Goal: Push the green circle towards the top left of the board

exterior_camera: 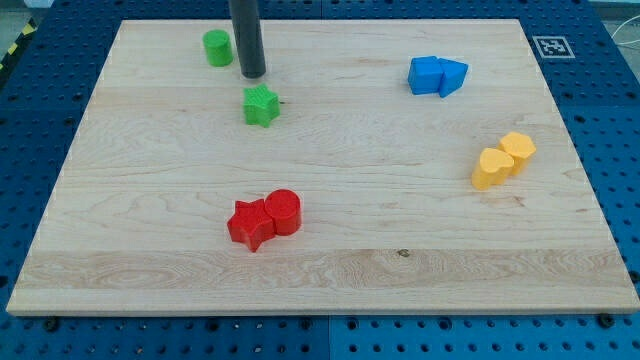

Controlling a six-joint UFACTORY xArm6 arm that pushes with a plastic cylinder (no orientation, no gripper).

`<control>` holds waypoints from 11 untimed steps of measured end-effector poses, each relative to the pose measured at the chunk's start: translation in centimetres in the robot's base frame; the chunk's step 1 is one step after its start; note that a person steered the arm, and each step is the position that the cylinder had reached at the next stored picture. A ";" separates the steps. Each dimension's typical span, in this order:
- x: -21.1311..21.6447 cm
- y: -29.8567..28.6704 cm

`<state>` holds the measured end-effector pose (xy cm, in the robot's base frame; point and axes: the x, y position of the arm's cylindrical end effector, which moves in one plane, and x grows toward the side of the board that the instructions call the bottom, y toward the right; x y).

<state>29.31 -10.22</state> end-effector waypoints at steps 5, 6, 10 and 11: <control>-3.7 -3.7; -4.0 -0.4; -8.1 -2.3; -6.8 -2.4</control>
